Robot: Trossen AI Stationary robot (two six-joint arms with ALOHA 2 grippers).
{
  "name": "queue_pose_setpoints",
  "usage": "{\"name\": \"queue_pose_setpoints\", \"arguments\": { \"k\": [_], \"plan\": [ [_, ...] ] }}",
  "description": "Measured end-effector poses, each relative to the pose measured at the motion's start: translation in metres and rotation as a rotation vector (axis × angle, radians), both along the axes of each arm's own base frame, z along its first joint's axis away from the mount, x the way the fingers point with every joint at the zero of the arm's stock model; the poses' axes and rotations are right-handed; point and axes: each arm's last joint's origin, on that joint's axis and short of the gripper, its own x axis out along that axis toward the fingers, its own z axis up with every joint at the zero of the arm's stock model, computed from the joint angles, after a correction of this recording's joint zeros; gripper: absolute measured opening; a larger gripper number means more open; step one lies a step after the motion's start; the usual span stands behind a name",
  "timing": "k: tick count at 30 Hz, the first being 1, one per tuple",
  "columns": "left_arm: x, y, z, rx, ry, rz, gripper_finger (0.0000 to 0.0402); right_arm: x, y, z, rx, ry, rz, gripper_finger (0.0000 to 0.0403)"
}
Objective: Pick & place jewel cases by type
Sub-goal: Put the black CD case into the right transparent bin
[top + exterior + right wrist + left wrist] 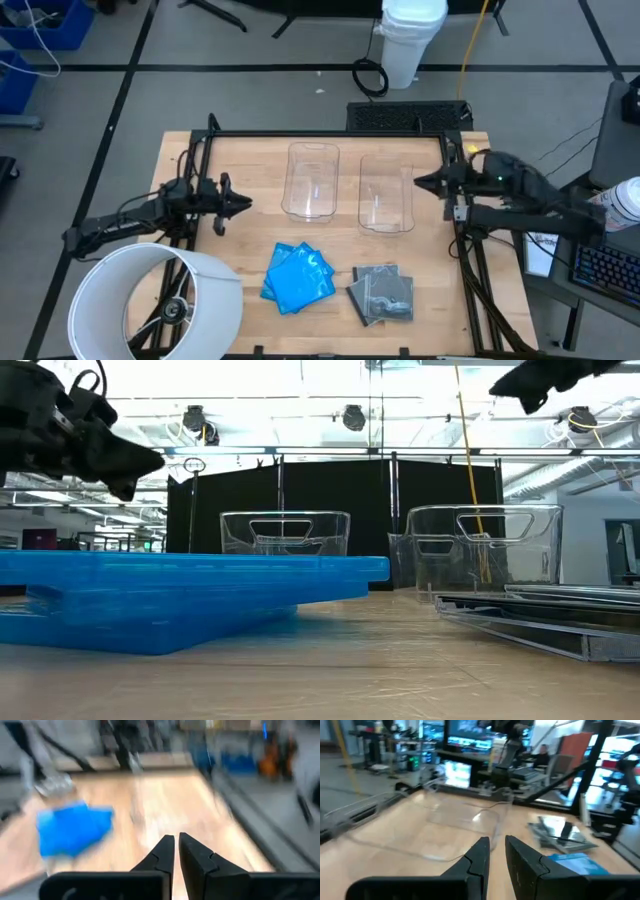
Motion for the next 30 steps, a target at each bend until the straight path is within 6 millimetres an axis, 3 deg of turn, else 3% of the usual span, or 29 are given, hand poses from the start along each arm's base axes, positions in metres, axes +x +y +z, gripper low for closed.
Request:
{"name": "queue_pose_setpoints", "arguments": {
  "k": [4,8,15,22,30],
  "plan": [
    [0.005,0.002,-0.007,-0.06,0.07,0.031,0.0067,0.01,0.006,0.011,0.078,0.196,-0.066,0.0024],
    [0.014,0.001,-0.013,-0.086,0.139,0.031,0.0067,0.016,0.016,0.008,0.074,0.336,-0.073,0.0024],
    [0.045,-0.003,0.0,-0.083,0.146,-0.002,0.0067,0.013,0.029,0.011,0.035,0.305,-0.004,0.002],
    [0.103,0.001,0.019,-0.053,0.288,-0.066,0.0067,-0.001,0.031,0.017,0.012,0.233,-0.025,0.0008],
    [0.186,0.007,0.047,-0.001,0.282,-0.233,0.0067,-0.009,0.03,0.015,0.028,0.253,-0.032,0.0006]
  ]
}}
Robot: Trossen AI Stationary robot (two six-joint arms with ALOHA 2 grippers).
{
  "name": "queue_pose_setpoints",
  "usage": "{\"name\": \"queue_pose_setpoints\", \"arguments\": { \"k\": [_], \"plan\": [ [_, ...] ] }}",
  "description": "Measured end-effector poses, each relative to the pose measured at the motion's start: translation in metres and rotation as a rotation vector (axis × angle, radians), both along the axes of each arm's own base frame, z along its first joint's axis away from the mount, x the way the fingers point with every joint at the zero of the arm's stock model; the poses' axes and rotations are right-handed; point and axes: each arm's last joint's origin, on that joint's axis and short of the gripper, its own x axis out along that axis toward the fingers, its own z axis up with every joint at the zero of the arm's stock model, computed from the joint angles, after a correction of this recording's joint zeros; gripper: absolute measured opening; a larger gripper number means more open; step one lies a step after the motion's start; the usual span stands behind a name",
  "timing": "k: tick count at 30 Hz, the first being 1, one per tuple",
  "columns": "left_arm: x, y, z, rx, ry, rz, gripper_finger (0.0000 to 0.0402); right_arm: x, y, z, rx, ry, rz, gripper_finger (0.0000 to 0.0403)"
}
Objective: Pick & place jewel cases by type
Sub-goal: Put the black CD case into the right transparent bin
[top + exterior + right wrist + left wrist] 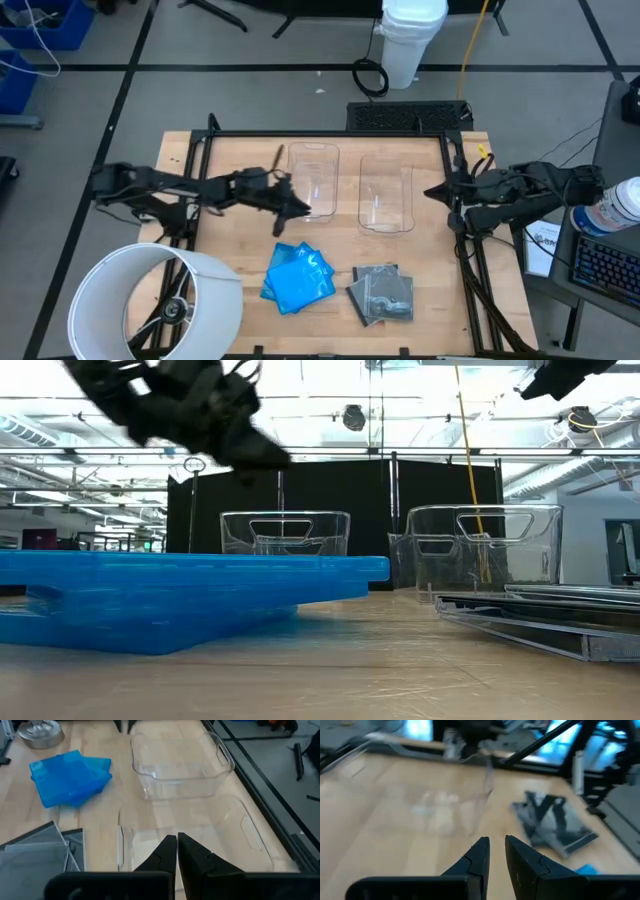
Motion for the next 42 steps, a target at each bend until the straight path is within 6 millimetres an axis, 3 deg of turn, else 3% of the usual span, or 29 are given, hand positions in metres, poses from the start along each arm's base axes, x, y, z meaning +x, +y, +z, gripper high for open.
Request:
{"name": "queue_pose_setpoints", "arguments": {
  "k": [9,14,18,24,28,38,42],
  "plan": [
    [0.071,0.009,0.018,0.029,0.016,-0.087,0.0067,0.002,0.0,-0.011,-0.006,0.042,-0.001,0.0006],
    [0.108,0.014,0.019,0.054,0.055,-0.101,0.0067,0.005,0.002,-0.018,0.05,0.043,-0.008,0.0006],
    [0.137,0.008,0.013,0.099,0.119,-0.15,0.0067,0.006,0.003,-0.018,0.068,0.046,-0.001,0.0006],
    [0.175,-0.027,-0.002,0.167,0.214,-0.283,0.0067,0.0,0.004,-0.025,0.191,0.13,-0.016,0.0006],
    [0.186,-0.058,-0.004,0.25,0.214,-0.362,0.0067,-0.004,0.005,-0.032,0.331,0.188,-0.063,0.0006],
    [0.175,-0.148,0.001,0.395,0.155,-0.467,0.0067,0.011,0.019,-0.098,0.626,0.318,-0.144,0.0006],
    [0.173,-0.178,-0.015,0.45,0.167,-0.451,0.0067,0.018,0.022,-0.122,0.677,0.267,-0.223,0.0006]
  ]
}}
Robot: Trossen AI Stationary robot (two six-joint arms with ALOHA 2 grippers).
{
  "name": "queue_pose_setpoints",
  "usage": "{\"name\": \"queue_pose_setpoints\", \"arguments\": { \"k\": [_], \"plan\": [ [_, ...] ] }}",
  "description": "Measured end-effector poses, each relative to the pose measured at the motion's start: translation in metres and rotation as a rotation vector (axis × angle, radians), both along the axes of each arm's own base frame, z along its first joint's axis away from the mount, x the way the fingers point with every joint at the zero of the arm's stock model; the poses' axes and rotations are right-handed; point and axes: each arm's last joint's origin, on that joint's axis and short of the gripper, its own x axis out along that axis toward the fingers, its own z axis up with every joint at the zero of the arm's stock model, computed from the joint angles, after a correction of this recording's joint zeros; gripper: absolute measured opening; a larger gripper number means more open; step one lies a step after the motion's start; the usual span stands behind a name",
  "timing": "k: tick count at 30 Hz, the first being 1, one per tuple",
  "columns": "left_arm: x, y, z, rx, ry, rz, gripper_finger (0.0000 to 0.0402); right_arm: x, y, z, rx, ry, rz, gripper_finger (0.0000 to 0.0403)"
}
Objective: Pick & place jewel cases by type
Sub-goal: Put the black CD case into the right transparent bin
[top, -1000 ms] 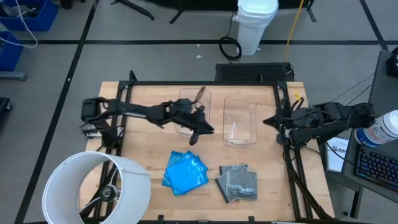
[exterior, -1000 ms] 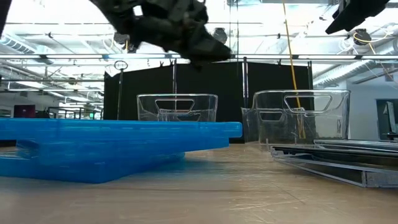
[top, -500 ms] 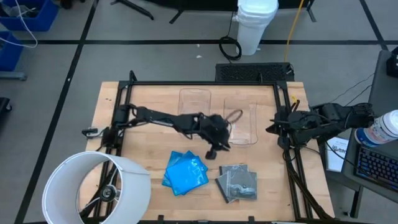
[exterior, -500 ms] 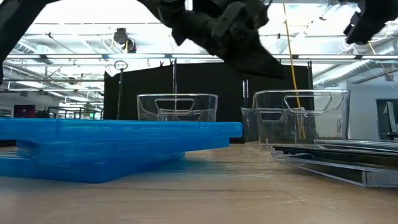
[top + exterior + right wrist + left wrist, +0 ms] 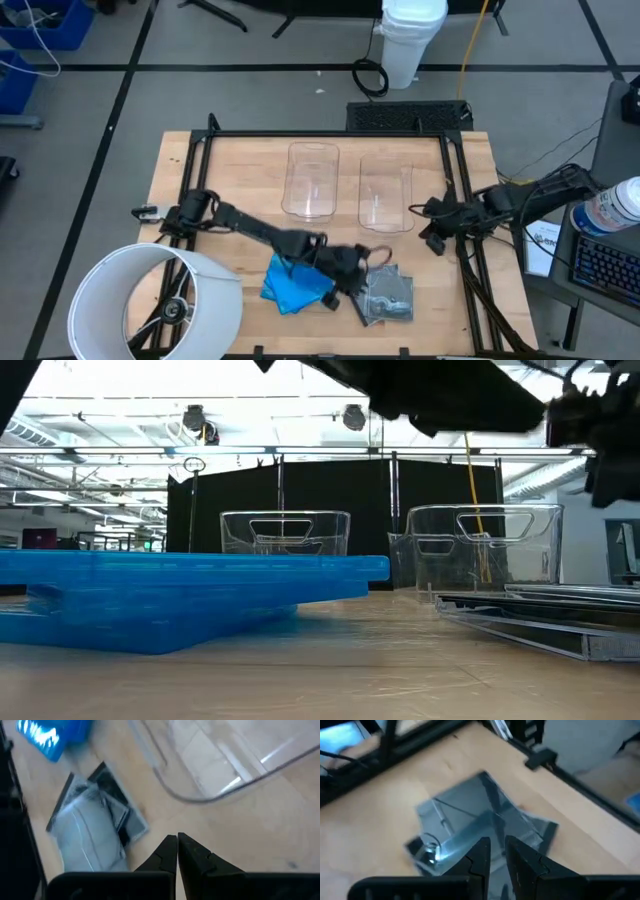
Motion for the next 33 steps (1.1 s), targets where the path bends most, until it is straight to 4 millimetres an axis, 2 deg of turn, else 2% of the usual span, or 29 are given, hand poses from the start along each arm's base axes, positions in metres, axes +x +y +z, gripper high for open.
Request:
{"name": "queue_pose_setpoints", "arguments": {
  "k": [4,7,16,21,26,33],
  "plan": [
    [-0.001,-0.016,-0.018,0.037,0.018,-0.004,0.0067,0.002,0.005,-0.015,0.037,-0.008,-0.005,0.0006],
    [0.001,-0.019,-0.027,0.056,0.006,0.015,0.0067,0.0,0.009,-0.016,0.064,-0.005,-0.001,0.0006],
    [0.007,-0.022,-0.019,0.018,-0.095,0.062,0.0067,-0.008,0.029,-0.017,0.248,0.086,0.013,0.0006],
    [0.005,-0.031,-0.023,0.076,-0.122,0.052,0.0067,-0.011,0.043,-0.018,0.228,0.059,-0.048,0.0005],
    [0.003,-0.036,-0.023,0.067,-0.117,0.053,0.0067,-0.015,0.074,-0.021,0.276,0.008,-0.054,0.0001],
    [0.002,-0.039,-0.023,0.068,-0.119,0.075,0.0067,-0.038,0.124,-0.042,0.341,0.036,-0.094,0.0]
  ]
}}
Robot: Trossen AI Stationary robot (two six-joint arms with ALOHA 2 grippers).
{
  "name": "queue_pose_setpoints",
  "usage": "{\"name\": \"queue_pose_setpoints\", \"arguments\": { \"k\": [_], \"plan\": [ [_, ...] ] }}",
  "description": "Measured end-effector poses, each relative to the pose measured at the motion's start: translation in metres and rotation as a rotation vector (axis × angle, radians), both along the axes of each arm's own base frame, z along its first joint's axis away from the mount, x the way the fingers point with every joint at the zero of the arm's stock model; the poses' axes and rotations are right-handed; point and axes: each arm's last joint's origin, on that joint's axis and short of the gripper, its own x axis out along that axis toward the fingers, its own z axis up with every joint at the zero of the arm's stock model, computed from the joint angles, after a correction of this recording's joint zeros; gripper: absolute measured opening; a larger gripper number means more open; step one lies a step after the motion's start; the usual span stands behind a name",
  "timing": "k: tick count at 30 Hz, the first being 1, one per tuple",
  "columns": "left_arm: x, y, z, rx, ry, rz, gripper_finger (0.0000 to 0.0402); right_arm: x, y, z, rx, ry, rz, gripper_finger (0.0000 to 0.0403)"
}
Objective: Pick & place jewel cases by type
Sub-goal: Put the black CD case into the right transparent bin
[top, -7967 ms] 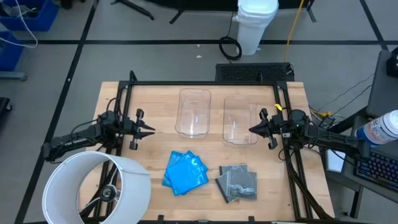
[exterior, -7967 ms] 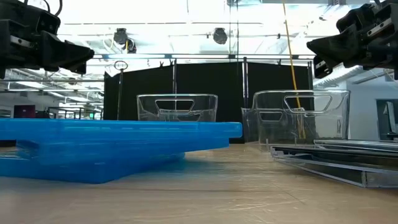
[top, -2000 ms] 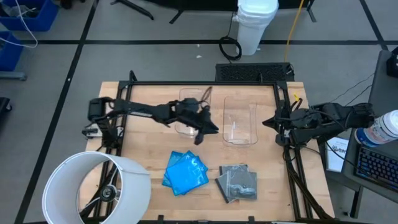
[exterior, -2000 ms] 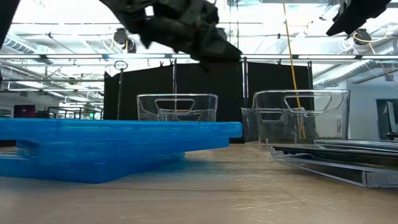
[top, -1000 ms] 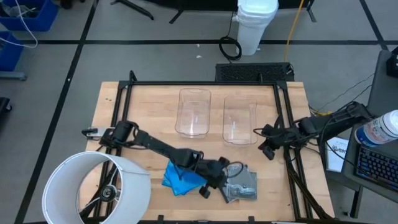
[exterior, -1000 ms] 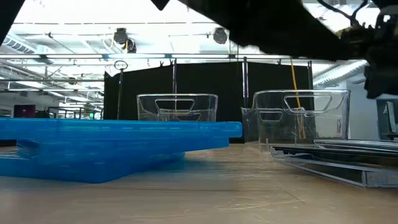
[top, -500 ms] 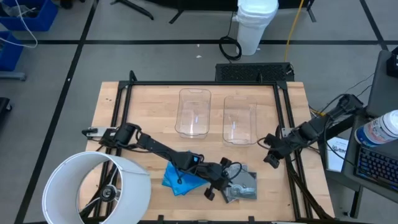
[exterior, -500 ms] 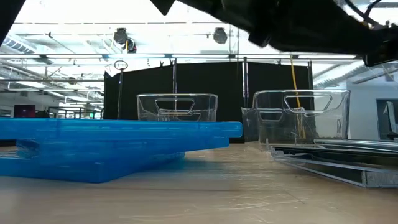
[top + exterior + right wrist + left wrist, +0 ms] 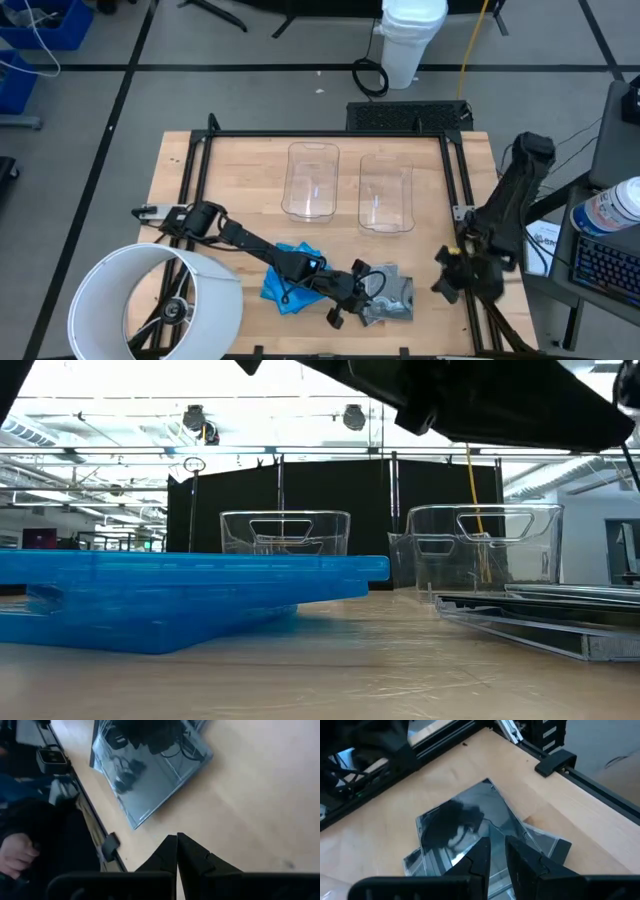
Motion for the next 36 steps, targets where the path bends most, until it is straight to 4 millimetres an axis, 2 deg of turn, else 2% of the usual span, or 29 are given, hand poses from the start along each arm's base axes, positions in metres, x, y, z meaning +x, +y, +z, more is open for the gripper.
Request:
{"name": "queue_pose_setpoints", "arguments": {
  "k": [4,8,15,24,29,32,36],
  "plan": [
    [0.0,-0.001,0.0,0.018,-0.007,-0.028,0.0067,-0.007,0.018,-0.015,-0.014,-0.074,-0.072,0.0],
    [-0.003,-0.002,-0.003,0.081,0.007,-0.068,0.0065,-0.006,0.025,-0.026,-0.054,-0.108,-0.096,0.0],
    [-0.002,0.004,-0.005,0.096,0.027,-0.067,0.0007,-0.005,0.029,-0.029,-0.045,-0.114,-0.092,0.0],
    [0.0,0.012,-0.006,0.091,0.052,-0.042,0.0036,0.001,0.039,-0.029,-0.097,-0.266,-0.049,0.0003],
    [0.0,0.011,-0.007,0.094,0.053,-0.044,0.003,0.002,0.045,-0.041,-0.073,-0.183,-0.034,0.0006],
    [0.0,0.011,-0.007,0.1,0.052,-0.048,0.0022,0.003,0.049,-0.05,-0.07,-0.152,-0.027,0.0021],
    [-0.002,0.012,-0.009,0.105,0.079,-0.046,0.0009,0.003,0.055,-0.059,-0.055,-0.113,-0.011,0.0066]
  ]
}}
